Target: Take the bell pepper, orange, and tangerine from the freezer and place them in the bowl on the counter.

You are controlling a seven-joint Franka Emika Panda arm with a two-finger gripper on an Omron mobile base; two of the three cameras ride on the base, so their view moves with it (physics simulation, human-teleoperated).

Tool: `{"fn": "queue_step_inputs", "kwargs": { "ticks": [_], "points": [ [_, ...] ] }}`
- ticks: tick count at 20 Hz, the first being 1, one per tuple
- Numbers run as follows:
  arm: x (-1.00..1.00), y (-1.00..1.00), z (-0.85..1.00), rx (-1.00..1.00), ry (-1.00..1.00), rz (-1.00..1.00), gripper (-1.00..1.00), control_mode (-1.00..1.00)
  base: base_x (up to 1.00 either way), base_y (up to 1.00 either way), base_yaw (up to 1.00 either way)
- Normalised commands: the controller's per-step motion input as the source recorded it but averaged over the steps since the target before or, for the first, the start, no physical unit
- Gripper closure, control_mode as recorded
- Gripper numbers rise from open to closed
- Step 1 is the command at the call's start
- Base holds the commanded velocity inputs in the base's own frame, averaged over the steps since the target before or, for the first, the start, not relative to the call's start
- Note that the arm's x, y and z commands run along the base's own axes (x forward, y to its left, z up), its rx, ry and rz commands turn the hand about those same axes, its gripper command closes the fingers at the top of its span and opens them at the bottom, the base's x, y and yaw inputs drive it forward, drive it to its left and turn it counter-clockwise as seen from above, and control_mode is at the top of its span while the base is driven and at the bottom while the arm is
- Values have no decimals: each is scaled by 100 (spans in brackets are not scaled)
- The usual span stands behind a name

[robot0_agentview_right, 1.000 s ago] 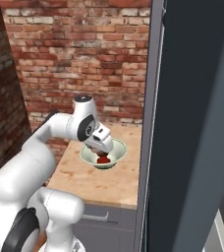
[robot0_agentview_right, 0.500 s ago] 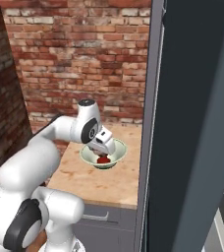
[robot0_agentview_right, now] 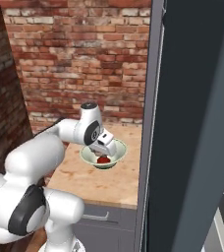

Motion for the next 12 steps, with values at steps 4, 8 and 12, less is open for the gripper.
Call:
{"fn": "queue_step_inputs", "kwargs": {
  "ticks": [4, 8, 12],
  "points": [
    [13, 0, -12, 0, 2, 0, 100, -100, 0, 0, 0],
    [6, 0, -10, 0, 0, 0, 100, -100, 0, 0, 0],
    [1, 0, -6, 0, 0, 0, 100, -100, 0, 0, 0]
  ]
}}
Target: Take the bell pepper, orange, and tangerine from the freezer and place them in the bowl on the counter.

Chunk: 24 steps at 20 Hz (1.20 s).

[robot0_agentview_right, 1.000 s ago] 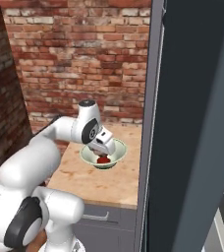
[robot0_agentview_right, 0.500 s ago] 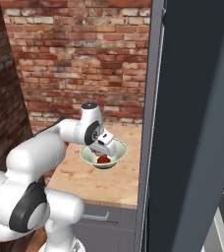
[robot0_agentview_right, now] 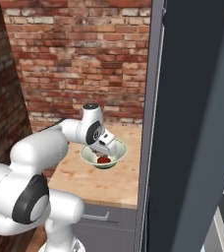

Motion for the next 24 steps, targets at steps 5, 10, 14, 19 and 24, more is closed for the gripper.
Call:
{"fn": "queue_step_inputs", "kwargs": {
  "ticks": [5, 10, 14, 19, 24],
  "points": [
    [0, 0, -1, 0, 0, 0, -100, -100, 0, 0, 0],
    [1, 0, 0, 0, 0, 0, -100, -100, 0, 0, 0],
    [0, 0, 13, 0, -1, 0, -100, -100, 0, 0, 0],
    [-1, 0, 55, 0, -9, 0, -100, -100, 0, 0, 0],
    [-31, 0, 97, 0, -15, 0, -100, -100, 0, 0, 0]
  ]
}}
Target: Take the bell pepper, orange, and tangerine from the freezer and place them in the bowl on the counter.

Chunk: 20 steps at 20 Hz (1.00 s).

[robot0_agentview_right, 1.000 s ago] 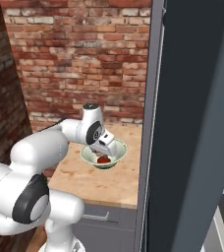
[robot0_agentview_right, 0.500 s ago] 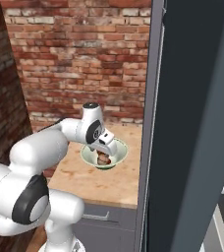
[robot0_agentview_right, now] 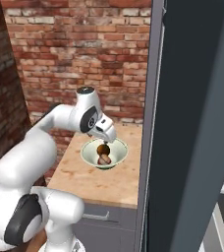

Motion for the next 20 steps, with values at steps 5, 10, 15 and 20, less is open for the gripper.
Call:
{"fn": "queue_step_inputs", "kwargs": {
  "ticks": [5, 10, 15, 20],
  "points": [
    [-47, 27, 100, 0, -6, 1, -100, -100, 0, 0, 0],
    [-68, 44, 100, -3, 0, 9, -100, -100, 0, 0, 0],
    [-72, 33, 75, -4, -1, 13, -100, -100, 0, 0, 0],
    [-29, 44, 5, -5, -3, 27, -100, -100, 0, 0, 0]
  ]
}}
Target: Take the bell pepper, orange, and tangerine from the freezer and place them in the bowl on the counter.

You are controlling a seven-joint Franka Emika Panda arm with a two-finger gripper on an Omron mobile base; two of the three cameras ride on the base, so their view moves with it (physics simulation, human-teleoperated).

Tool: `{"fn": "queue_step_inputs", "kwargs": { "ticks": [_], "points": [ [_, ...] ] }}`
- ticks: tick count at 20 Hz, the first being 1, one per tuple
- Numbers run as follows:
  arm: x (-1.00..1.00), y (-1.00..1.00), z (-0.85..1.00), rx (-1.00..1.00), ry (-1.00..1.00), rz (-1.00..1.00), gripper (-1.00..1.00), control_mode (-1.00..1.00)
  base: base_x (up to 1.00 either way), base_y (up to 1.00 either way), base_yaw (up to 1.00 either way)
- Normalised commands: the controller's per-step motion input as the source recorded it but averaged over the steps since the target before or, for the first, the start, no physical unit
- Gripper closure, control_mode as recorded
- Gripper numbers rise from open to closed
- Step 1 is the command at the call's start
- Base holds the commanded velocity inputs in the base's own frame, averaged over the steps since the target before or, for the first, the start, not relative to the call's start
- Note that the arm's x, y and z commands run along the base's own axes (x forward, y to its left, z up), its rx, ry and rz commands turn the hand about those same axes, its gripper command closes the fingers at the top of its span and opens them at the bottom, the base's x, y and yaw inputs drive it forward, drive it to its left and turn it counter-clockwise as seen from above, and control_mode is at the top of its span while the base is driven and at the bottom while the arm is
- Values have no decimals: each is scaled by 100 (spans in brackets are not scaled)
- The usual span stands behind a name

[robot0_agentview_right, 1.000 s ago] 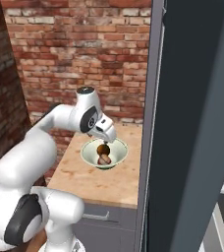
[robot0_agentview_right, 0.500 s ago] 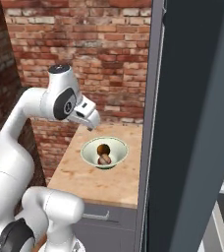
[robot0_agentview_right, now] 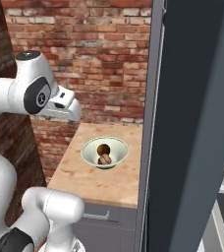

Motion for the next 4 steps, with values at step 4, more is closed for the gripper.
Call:
{"fn": "queue_step_inputs", "kwargs": {
  "ticks": [4],
  "points": [
    [-34, 25, 0, -5, -19, 33, -100, -100, 0, 0, 0]
  ]
}}
